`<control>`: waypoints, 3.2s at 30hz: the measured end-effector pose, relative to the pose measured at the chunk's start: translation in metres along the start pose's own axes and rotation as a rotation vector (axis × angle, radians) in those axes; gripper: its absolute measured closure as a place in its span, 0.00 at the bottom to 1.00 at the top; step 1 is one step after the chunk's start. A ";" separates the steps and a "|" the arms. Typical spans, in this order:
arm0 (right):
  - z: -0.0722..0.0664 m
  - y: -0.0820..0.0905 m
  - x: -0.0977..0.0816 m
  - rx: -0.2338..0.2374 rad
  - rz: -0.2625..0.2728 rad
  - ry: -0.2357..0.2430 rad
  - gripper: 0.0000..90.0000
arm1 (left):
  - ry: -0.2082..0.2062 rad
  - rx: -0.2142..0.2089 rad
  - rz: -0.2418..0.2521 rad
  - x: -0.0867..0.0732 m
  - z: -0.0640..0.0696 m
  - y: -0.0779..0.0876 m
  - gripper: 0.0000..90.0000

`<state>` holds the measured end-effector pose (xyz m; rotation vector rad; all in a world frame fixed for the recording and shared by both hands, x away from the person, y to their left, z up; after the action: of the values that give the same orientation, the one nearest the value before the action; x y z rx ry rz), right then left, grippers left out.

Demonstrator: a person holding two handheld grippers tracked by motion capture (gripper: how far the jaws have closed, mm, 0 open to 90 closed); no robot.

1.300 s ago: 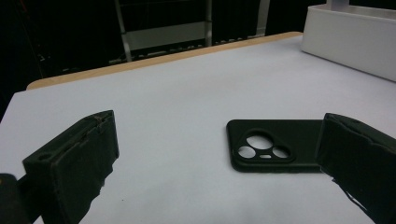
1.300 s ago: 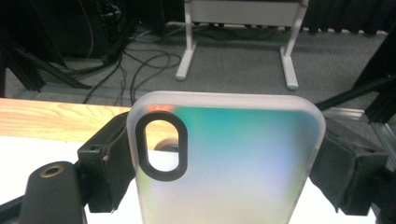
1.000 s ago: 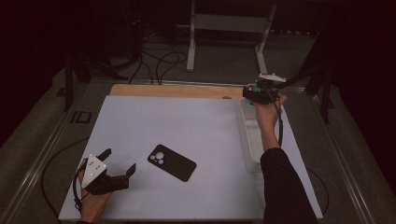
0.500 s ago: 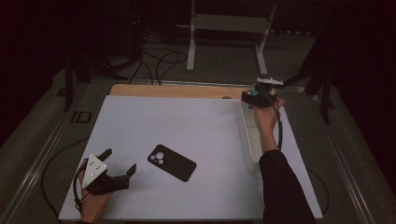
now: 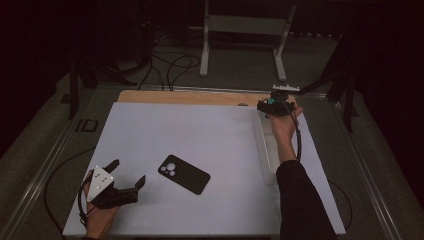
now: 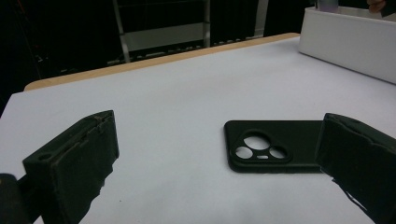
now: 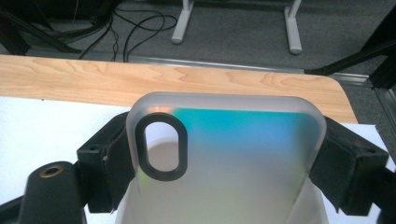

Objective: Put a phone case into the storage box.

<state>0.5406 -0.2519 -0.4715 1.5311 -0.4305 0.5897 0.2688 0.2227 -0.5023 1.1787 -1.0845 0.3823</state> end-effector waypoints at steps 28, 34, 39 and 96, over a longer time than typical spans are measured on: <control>-0.001 0.007 0.004 0.026 0.027 0.015 0.10 | -0.002 0.003 0.001 0.000 0.000 0.001 0.00; -0.001 0.019 0.007 0.034 0.060 0.026 0.10 | -0.001 0.005 0.000 0.000 0.000 0.001 0.00; -0.002 0.029 0.007 0.063 0.078 0.035 0.10 | -0.001 0.004 -0.001 0.000 0.000 0.001 0.00; -0.087 0.160 -0.143 0.487 0.390 0.370 0.11 | 0.008 0.012 0.008 0.001 -0.002 0.006 0.00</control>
<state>0.3222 -0.1866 -0.4317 1.7545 -0.3109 1.3341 0.2653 0.2268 -0.4983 1.1825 -1.0816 0.3999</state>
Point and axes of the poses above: each handheld gripper's, and its own axes: y roughly backward along the jaws, x roughly out of its top, z roughly to its right, the point moved 5 cm from there along -y, roughly forward along the jaws, and after that the axes turned 15 degrees about -z, right-handed, at the moved point
